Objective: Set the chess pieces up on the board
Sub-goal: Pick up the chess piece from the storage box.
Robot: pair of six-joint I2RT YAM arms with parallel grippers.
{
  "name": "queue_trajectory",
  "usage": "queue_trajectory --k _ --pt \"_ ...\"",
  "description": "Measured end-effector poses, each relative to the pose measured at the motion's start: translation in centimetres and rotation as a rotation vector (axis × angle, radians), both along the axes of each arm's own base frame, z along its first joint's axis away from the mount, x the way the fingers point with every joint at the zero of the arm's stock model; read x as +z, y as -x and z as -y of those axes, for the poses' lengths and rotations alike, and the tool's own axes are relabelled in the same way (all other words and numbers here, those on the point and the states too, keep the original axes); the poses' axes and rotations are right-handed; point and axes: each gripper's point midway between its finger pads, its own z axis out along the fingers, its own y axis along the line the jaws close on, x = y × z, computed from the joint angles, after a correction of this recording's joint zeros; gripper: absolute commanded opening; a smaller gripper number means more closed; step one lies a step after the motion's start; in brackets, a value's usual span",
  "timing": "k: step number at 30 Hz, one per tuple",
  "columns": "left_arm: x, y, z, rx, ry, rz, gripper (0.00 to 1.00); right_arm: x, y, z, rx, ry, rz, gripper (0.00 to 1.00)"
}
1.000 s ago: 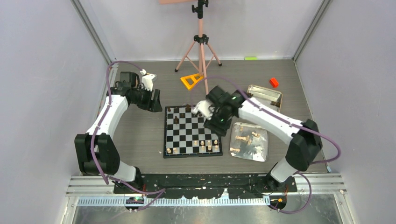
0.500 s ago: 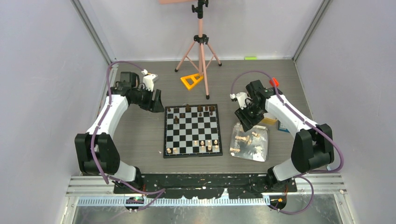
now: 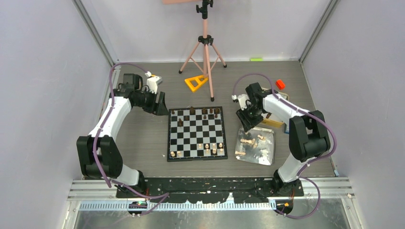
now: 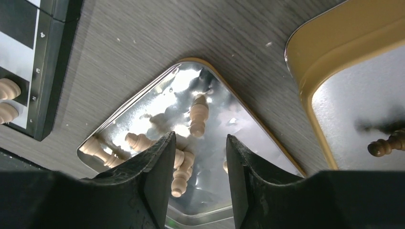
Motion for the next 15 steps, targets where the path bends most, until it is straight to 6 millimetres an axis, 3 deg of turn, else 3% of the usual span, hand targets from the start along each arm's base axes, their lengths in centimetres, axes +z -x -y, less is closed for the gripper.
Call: queue_trajectory --k 12,15 --pt "0.0 0.0 0.0 -0.001 0.002 0.0 0.66 -1.3 -0.4 -0.1 0.0 0.005 -0.018 0.35" --pt "0.0 0.0 0.0 -0.001 0.002 0.0 0.66 -1.5 -0.3 -0.2 0.001 0.003 -0.027 0.27"
